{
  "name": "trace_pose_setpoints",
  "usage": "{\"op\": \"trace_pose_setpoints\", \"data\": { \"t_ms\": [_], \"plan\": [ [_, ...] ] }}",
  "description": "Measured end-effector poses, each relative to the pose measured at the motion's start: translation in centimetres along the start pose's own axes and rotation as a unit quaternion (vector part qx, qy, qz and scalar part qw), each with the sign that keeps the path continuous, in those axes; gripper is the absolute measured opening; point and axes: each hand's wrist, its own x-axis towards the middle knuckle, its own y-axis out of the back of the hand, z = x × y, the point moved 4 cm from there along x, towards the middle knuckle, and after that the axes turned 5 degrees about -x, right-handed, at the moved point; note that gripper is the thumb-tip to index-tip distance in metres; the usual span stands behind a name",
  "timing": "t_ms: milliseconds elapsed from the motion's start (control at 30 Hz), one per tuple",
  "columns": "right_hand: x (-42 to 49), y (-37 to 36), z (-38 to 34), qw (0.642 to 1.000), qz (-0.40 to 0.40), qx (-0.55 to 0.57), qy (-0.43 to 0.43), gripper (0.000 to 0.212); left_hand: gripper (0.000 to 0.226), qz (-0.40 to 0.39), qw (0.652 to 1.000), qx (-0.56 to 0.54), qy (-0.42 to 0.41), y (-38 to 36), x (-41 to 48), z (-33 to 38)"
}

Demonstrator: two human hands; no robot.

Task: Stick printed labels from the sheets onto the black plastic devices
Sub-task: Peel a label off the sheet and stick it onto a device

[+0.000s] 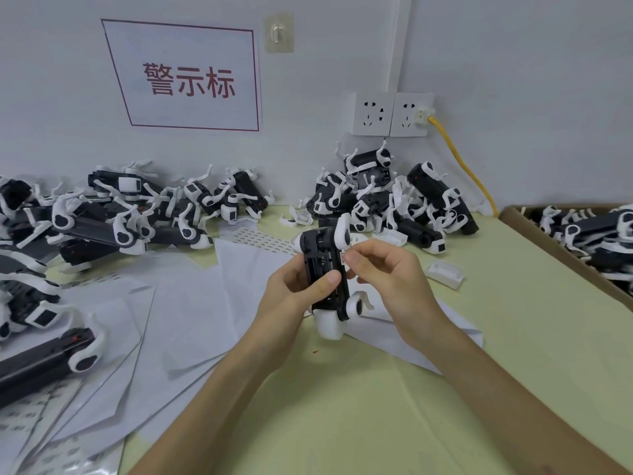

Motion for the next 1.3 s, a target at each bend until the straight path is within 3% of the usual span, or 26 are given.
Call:
{"op": "trace_pose_setpoints", "data": {
  "t_ms": [1300],
  "plan": [
    [-0.36, -0.17, 0.01, 1.000, 0.020, 0.010, 0.002, 0.009, 0.038, -0.011, 1.000, -0.003, -0.027, 0.16, 0.19, -0.12]
  ]
}}
